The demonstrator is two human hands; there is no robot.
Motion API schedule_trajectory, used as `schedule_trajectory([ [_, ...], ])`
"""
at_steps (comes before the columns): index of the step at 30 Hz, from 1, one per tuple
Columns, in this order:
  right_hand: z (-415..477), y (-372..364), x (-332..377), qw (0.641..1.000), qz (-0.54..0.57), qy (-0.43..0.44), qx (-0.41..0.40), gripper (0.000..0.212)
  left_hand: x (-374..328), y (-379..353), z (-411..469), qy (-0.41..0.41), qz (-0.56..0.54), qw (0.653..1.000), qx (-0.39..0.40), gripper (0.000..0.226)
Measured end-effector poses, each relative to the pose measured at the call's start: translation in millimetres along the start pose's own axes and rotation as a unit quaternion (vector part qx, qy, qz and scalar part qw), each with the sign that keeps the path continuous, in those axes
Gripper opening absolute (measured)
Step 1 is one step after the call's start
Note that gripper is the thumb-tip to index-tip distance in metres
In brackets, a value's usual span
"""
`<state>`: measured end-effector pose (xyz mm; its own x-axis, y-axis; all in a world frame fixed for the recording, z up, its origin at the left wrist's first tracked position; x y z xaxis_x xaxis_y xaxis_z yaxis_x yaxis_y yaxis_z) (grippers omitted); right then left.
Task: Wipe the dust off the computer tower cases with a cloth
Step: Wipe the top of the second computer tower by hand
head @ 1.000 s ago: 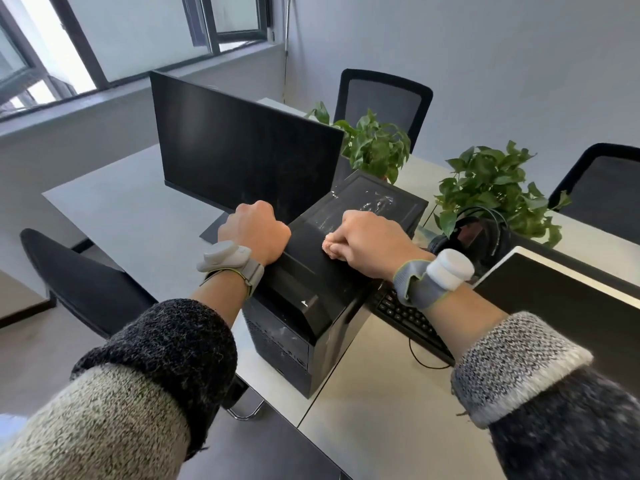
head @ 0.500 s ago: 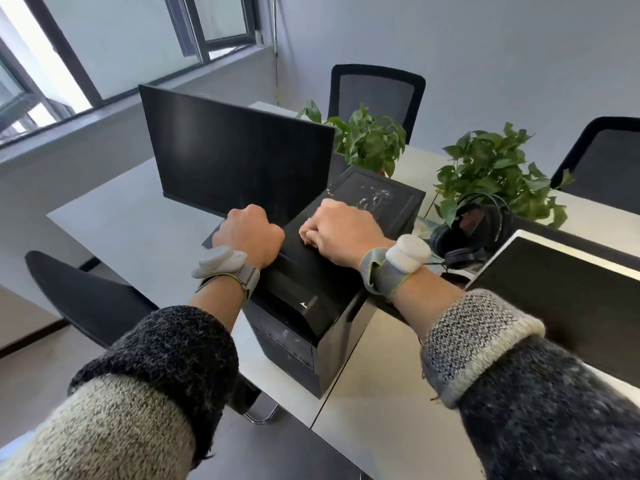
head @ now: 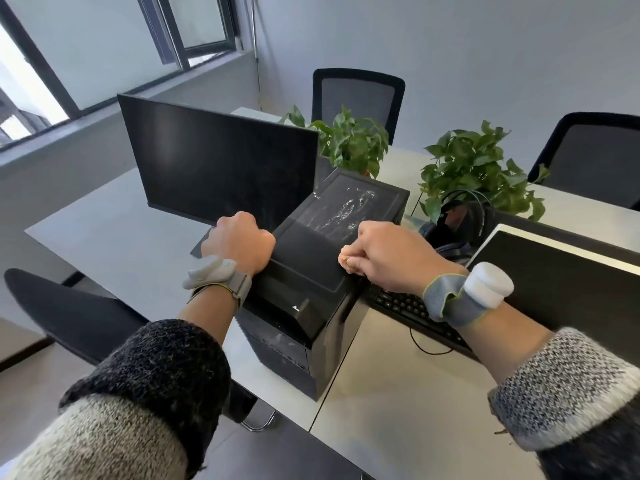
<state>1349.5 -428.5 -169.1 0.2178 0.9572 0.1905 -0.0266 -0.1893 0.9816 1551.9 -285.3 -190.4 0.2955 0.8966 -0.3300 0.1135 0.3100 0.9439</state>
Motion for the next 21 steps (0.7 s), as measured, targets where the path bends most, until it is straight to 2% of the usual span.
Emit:
schedule_trajectory([
  [6, 73.0, 0.4, 23.2, 0.999, 0.042, -0.003, -0.002, 0.025, 1.0, -1.7, 4.2, 0.001, -0.003, 1.000, -0.001, 0.017],
  [11, 131.4, -6.8, 44.9, 0.997, 0.049, -0.027, -0.044, 0.013, -0.4, -3.5, 4.8, -0.002, 0.008, 1.000, -0.004, 0.017],
  [13, 143.2, -8.6, 49.0, 0.997, 0.046, -0.027, -0.047, 0.017, -0.6, -3.8, 5.7, -0.001, 0.010, 1.000, -0.006, 0.017],
  [17, 134.7, -10.9, 43.6, 0.999, 0.035, -0.009, -0.039, 0.017, -0.5, -3.9, 5.0, 0.000, 0.001, 1.000, -0.003, 0.018],
  [21, 85.8, -8.5, 27.5, 0.999, 0.018, 0.017, -0.023, 0.022, 1.2, -3.2, 5.1, -0.009, -0.015, 1.000, 0.004, 0.018],
])
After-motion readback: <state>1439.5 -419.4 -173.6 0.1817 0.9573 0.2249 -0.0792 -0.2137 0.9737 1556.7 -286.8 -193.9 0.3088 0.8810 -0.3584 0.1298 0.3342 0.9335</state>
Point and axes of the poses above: each hand's wrist, its own z-axis towards the middle knuckle, its own y-axis out of the back of the hand, x = y × z, the point moved 1 cm from there along z, towards the middle knuckle, and after that the axes turned 10 degrees about y, right-handed, at the moved point
